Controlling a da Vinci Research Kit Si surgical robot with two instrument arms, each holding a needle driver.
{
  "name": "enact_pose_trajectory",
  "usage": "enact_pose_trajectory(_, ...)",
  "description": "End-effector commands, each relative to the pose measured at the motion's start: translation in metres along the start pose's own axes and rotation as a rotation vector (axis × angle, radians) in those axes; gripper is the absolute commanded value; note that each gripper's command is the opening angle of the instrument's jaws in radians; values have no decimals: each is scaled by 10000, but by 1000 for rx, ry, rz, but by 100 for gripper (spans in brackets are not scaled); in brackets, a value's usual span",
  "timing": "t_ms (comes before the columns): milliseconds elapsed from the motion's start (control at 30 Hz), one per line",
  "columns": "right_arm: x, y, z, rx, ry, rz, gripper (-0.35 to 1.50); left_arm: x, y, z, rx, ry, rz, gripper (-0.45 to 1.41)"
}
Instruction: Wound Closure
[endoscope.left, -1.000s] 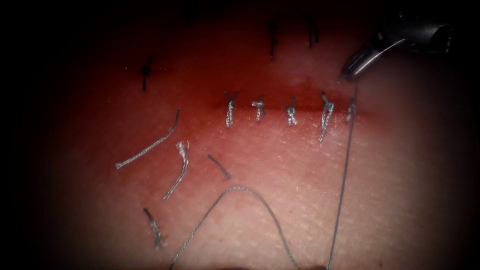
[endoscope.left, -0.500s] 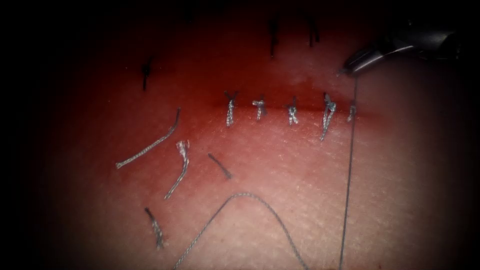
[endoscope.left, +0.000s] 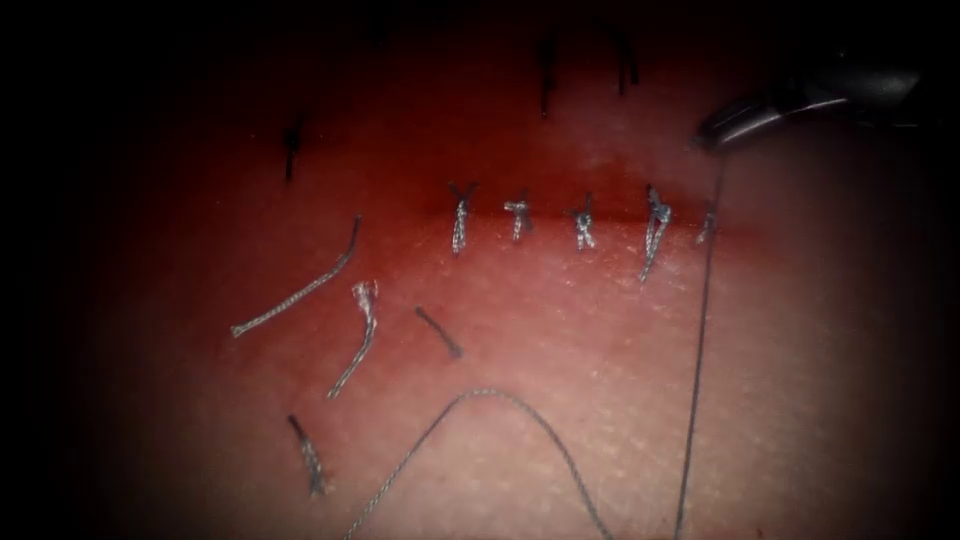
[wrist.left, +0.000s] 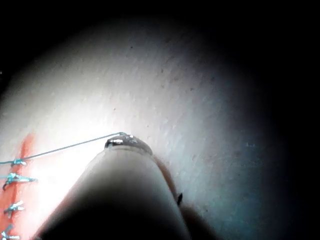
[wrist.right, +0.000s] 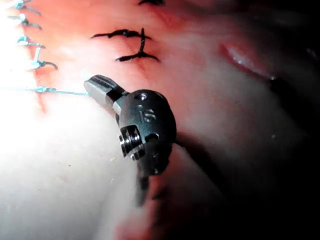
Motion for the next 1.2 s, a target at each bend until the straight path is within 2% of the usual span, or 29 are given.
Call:
enact_pose_trajectory(33, 4, 2, 12, -12, 22, 13, 12, 2, -10, 2, 16, 3, -16, -45)
enact_pose_trajectory(67, 10, 1, 12, -65, 48, 31, 110, 4, -23, -6, 38, 6, -12, -45)
enact_pose_trajectory(100, 10, 1, 12, -65, 48, 31, 110, 4, -23, -6, 38, 6, -12, -45)
enact_pose_trajectory(167, 15, -1, 10, -93, 68, 48, 123, 7, -39, -17, 60, -1, 5, -45)
enact_pose_trajectory(233, 25, -2, 1, -125, 82, 75, 125, 8, -63, -31, 96, -25, 22, -45)
enact_pose_trajectory(300, 28, -2, -3, -135, 88, 83, 125, 8, -69, -36, 103, -27, 24, -45)
enact_pose_trajectory(367, 38, -3, -19, -182, 112, 83, 126, 8, -89, -49, 129, -36, 36, -45)
enact_pose_trajectory(433, 46, -8, -31, -237, 99, 57, 128, 5, -107, -59, 153, -56, 58, -45)
enact_pose_trajectory(533, 49, -21, -30, -277, 82, 37, 131, 3, -119, -63, 164, -77, 71, -45)
enact_pose_trajectory(600, 52, -46, -18, -251, 111, 1, 101, -1, -135, -67, 163, -87, 77, -45)
enact_pose_trajectory(633, 52, -46, -18, -251, 111, 1, 101, -1, -135, -67, 163, -87, 77, -45)
enact_pose_trajectory(667, 54, -59, -7, -223, 123, -25, 26, -4, -144, -69, 164, -89, 77, -45)
enact_pose_trajectory(700, 56, -67, 1, -201, 132, -44, -25, -5, -149, -69, 163, -91, 78, -45)
enact_pose_trajectory(733, 56, -67, 1, -201, 132, -44, -25, -5, -149, -69, 163, -91, 78, -45)
enact_pose_trajectory(767, 58, -71, 7, -191, 138, -53, -35, -8, -155, -69, 162, -93, 77, -45)
enact_pose_trajectory(967, 60, -81, 48, -179, 135, -103, -35, -28, -186, -59, 162, -103, 76, -45)
enact_pose_trajectory(1200, 49, -91, 64, -120, 153, -135, -35, -52, -213, -48, 163, -104, 54, -45)
